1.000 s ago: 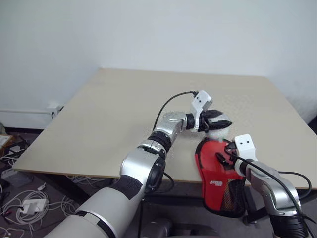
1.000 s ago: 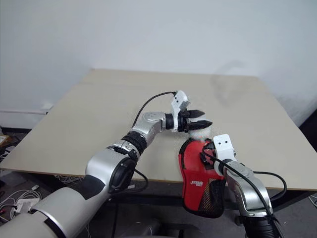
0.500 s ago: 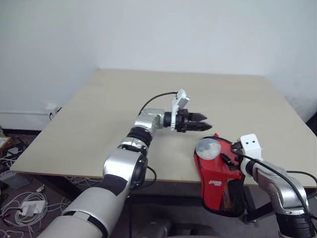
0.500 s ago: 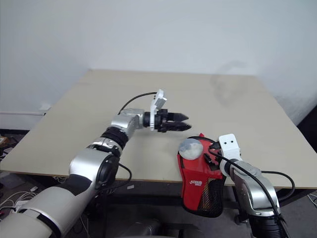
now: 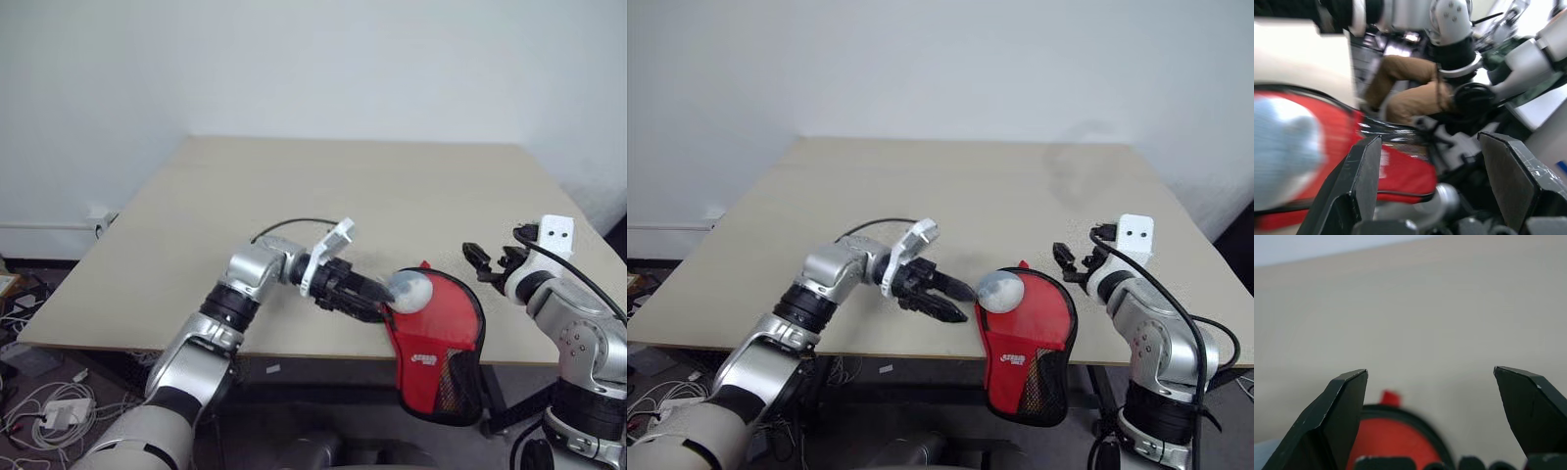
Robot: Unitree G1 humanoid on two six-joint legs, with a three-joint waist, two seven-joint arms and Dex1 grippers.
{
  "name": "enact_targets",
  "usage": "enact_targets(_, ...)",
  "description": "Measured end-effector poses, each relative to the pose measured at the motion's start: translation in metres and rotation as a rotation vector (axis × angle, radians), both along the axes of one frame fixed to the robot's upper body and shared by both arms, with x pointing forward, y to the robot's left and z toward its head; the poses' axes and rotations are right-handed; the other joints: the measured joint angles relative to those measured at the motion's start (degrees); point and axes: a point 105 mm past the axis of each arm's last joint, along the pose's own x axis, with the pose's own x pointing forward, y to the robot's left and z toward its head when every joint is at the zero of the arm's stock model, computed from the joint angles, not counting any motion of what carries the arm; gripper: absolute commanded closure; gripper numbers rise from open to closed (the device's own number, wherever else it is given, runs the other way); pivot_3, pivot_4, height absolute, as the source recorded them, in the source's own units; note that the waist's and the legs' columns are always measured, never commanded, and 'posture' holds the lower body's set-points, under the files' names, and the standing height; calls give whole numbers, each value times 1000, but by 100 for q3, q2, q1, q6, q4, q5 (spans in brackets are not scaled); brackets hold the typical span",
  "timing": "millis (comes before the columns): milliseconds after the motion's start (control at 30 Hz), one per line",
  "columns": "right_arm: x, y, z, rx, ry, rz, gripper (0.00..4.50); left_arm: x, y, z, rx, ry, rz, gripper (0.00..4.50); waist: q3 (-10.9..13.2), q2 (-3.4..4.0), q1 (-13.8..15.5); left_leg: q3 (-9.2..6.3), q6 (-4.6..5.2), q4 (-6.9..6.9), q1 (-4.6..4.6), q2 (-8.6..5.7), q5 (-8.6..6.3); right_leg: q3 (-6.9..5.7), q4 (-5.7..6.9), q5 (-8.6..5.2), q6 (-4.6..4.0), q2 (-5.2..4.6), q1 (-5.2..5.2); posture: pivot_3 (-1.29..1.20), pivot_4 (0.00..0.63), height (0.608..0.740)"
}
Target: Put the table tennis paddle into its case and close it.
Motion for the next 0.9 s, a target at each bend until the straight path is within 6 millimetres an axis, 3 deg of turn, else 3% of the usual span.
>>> enact_targets(167,-8,42,-12,45,95,220,0,2,-15,-26,99,10,29,1194,3,5,1,1,25,-2,-3,-1,-16,2,-3,-1,-2,-4,-1,0,0,740)
enact_targets(433,-15,59,-25,35,159,352,0,0,-29,-69,175,-68,48,1194,5,3,-2,3,31,-4,-7,0,-20,3,-6,-1,-1,-8,-5,0,0,740)
enact_targets(633,-20,68,-28,63,190,408,0,0,-52,-72,132,-178,84,1194,5,3,53,6,34,5,-10,-2,-22,-3,-6,-1,0,-14,1,0,0,740)
enact_targets(900,-29,75,-34,117,248,453,0,8,-56,-75,127,-196,153,1194,5,3,50,4,35,3,-10,0,-22,-3,-6,-1,0,-10,-2,0,0,740)
